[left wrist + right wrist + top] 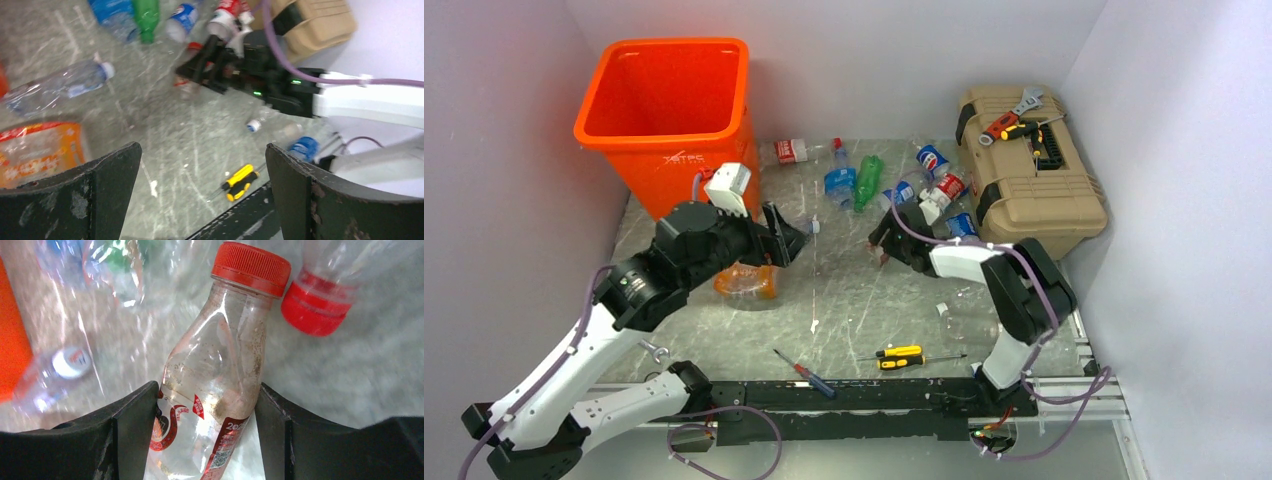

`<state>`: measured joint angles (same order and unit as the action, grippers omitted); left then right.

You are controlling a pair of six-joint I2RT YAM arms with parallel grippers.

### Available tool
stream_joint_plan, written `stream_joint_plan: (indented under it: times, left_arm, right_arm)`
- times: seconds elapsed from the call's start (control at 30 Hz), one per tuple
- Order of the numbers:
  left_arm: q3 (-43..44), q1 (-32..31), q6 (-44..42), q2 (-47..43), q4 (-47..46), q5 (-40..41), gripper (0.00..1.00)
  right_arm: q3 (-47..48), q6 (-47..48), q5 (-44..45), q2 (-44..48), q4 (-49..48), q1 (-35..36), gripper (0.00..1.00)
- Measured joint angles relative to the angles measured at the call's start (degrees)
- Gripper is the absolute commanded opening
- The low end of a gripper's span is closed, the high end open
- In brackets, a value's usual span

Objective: Put the plastic bottles in the bin
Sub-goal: Pick up the plastic bottle at the center of the board.

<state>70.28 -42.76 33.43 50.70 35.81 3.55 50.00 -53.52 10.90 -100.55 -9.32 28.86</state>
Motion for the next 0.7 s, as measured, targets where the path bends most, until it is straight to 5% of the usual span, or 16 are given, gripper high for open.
stream_joint_plan:
  times: [0.3,0.4,0.47,0.7]
  left_arm:
    - [-6.25,0.22,0.31,5.18,5.53,8.44,0.99]
    - [-7.48,0.22,-1.90,7.87,4.68,7.43,0.99]
    - [-8.83,0.22,-4.22,8.87,3.23,5.97,0.99]
    - [-16.59,0.46,-10.14,9.92,-4.87,1.25,0.96]
  right_arm:
    - [-13.03,7.17,0.48,18.23,8.55,7.67,0.52]
    - [-14.34,9.14,0.48,21.09,11.78,11.13,0.80]
    - [-15.19,9.77,0.42,22.25,13.66,12.48,0.89]
    - [-16.04,11.19,0.74,23.39,18.49,12.41,0.89]
